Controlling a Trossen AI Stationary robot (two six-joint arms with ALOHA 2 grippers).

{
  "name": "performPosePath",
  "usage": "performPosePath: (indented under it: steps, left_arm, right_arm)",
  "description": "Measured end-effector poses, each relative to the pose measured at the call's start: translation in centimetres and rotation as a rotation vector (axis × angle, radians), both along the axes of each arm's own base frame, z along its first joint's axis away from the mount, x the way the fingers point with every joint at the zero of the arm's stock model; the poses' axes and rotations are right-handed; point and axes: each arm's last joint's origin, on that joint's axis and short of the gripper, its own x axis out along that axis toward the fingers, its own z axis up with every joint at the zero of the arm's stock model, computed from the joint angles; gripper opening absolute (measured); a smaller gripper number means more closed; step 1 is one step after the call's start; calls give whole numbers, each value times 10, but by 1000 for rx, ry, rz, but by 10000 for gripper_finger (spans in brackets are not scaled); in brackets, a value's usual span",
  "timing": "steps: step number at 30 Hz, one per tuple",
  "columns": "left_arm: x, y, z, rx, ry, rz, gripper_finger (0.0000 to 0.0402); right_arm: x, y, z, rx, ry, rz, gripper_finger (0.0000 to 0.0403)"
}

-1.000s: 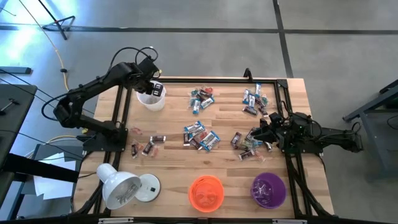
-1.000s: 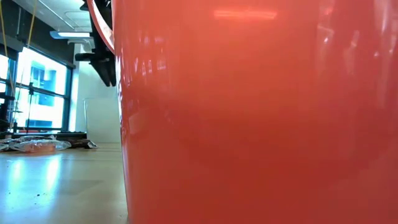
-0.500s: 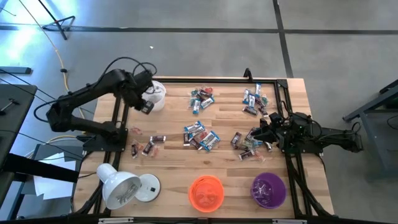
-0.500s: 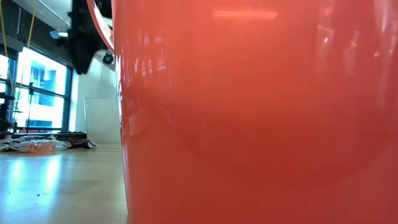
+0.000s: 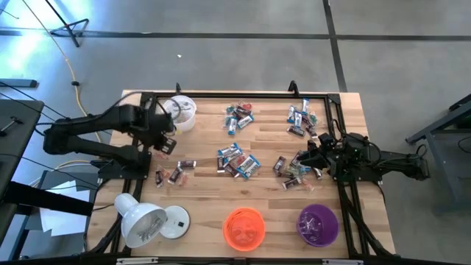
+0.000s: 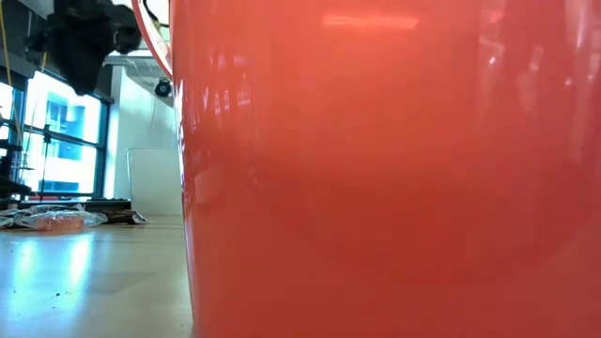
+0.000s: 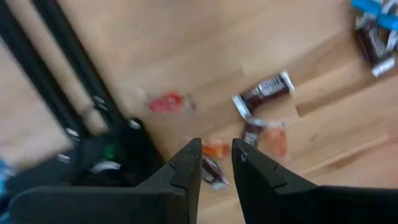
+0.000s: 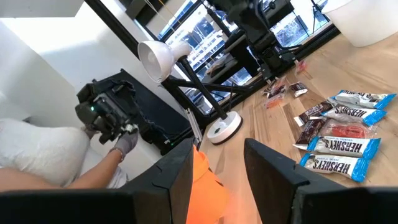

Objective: Organize candy in baskets
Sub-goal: Put the red gummy into the white bucket

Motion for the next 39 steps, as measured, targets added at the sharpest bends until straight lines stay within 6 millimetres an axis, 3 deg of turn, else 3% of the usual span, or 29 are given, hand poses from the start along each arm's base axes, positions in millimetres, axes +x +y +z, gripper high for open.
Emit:
performPosePath:
  steps: [9, 20, 25, 30, 39]
  left_arm:
    - [22, -17, -36, -52, -71, 260, 80]
    - [41, -25, -58, 5, 71, 582, 130]
    - [44, -27, -66, 60, 141, 635, 136]
    - [43, -28, -66, 121, 176, 480, 136]
    - [28, -27, -75, 100, 409, -190, 136]
  right_arm:
    - [0, 0, 0, 0, 0, 0, 138]
    - [0, 0, 0, 0, 0, 0, 138]
    - [0, 0, 0, 0, 0, 0, 138]
    - [0, 0, 0, 0, 0, 0, 138]
    - [0, 0, 0, 0, 0, 0, 138]
